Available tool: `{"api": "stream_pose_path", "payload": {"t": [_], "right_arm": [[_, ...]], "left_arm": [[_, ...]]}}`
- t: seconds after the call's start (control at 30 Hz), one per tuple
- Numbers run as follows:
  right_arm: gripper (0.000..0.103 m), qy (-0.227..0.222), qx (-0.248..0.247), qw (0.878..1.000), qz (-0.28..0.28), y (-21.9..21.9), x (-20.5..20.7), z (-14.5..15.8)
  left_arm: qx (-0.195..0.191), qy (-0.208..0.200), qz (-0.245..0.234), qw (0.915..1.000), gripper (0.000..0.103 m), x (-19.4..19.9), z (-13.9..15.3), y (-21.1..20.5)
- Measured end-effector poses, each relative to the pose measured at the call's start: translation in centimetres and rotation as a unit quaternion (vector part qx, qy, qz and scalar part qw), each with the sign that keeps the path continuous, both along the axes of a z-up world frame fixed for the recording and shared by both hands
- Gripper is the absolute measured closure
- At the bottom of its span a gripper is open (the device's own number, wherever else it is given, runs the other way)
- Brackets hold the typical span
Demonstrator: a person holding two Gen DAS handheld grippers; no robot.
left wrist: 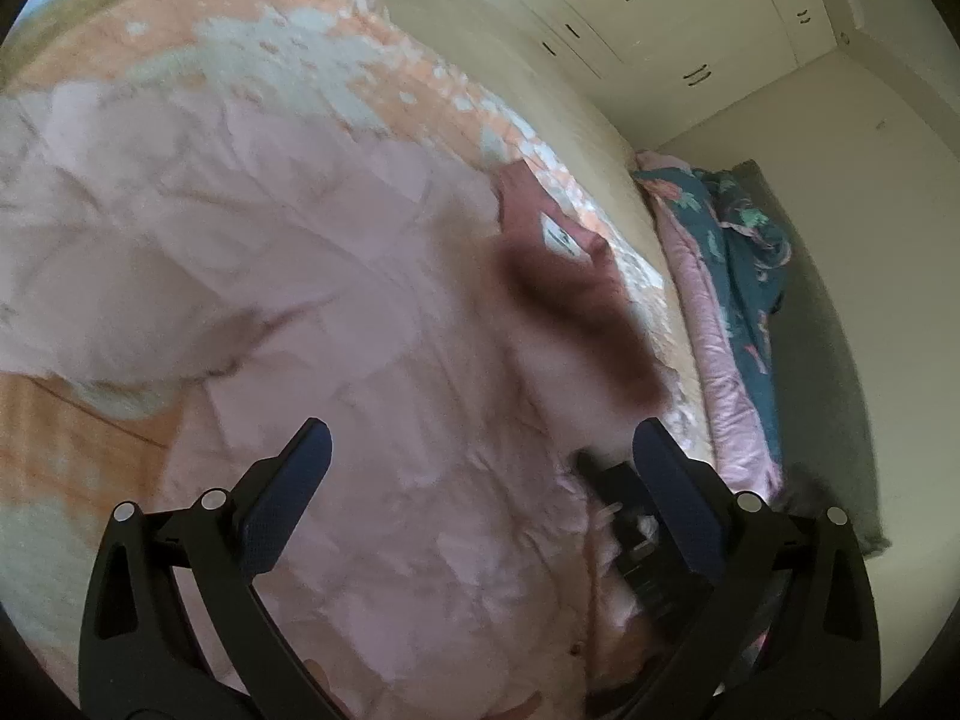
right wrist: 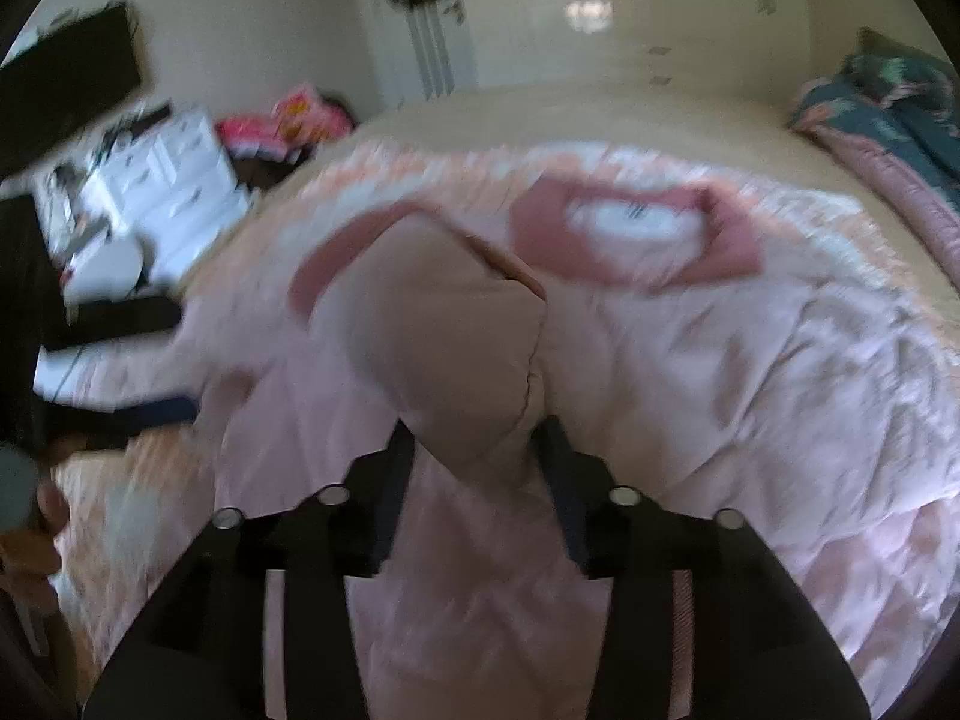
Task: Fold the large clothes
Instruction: 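Lift the sleeve with the right tool, lay it across the jacket body, release, then grasp the folded sleeve cuff with the left tool, flatten it, release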
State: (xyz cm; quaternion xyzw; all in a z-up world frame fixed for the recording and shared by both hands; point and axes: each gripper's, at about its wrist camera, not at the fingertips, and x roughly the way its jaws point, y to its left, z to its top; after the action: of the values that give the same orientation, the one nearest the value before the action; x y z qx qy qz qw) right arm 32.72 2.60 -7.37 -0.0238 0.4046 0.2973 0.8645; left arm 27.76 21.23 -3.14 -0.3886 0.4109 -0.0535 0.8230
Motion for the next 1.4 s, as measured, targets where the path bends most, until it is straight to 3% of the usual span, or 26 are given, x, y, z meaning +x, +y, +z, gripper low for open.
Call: {"api": "stream_pose_path", "payload": {"t": [0.07, 0.1, 0.2, 0.43, 0.5, 0.53, 0.6, 0.67, 0.7, 0.9, 0.97, 1.23, 1.4], "right_arm": [[0.043, 0.023, -0.010, 0.999, 0.032, 0.6, -1.0, -0.9], [0.034, 0.024, -0.014, 0.999, 0.042, 0.7, -1.7, -1.0], [0.019, 0.016, -0.008, 0.999, 0.048, -0.7, -3.6, -0.4], [0.018, 0.025, 0.021, 0.998, -0.049, -9.8, -3.9, 0.9], [0.018, 0.026, 0.020, 0.996, -0.082, -12.3, -3.9, 0.8], [0.018, 0.027, 0.021, 0.995, -0.094, -13.3, -4.1, 0.7], [0.018, 0.027, 0.023, 0.992, -0.122, -15.7, -4.2, 0.7], [0.018, 0.024, 0.020, 0.989, -0.144, -17.5, -4.4, 0.8], [0.018, 0.025, 0.018, 0.987, -0.155, -18.4, -4.2, 0.8], [0.018, 0.012, 0.025, 0.979, -0.202, -22.3, -3.0, 1.5], [0.018, 0.007, 0.023, 0.978, -0.208, -22.6, -2.3, 1.6], [0.018, 0.011, 0.000, 0.980, -0.197, -20.3, 2.1, 1.0], [0.018, 0.019, -0.023, 0.982, -0.188, -18.7, 5.2, 0.5]], "left_arm": [[-0.015, 0.004, -0.009, 0.9998, 0.009, 0.3, -0.6, -0.4], [-0.020, 0.006, -0.013, 0.9997, 0.009, 0.5, -0.9, -0.6], [-0.036, 0.021, -0.029, 0.9987, 0.009, 1.2, -2.3, -1.8], [-0.062, 0.045, -0.046, 0.9960, 0.009, 2.8, -5.5, -4.1], [-0.042, 0.039, -0.052, 0.9970, 0.011, 3.3, -5.5, -4.7], [-0.026, 0.040, -0.053, 0.9974, 0.016, 3.5, -5.4, -4.9], [0.012, 0.045, -0.052, 0.9975, 0.065, 3.9, -5.4, -5.5], [0.019, 0.035, -0.057, 0.9976, 0.075, 4.2, -5.6, -5.6], [0.027, 0.028, -0.060, 0.9975, 0.087, 4.2, -5.5, -5.6], [0.098, -0.044, -0.044, 0.9933, 0.090, 3.5, -1.5, -4.8], [0.117, -0.051, -0.041, 0.9910, 0.090, 3.5, -0.6, -4.5], [0.147, 0.009, -0.041, 0.9883, 0.089, 4.5, -3.9, -4.1], [0.165, 0.025, -0.046, 0.9849, 0.087, 4.4, -5.0, -4.4]]}}
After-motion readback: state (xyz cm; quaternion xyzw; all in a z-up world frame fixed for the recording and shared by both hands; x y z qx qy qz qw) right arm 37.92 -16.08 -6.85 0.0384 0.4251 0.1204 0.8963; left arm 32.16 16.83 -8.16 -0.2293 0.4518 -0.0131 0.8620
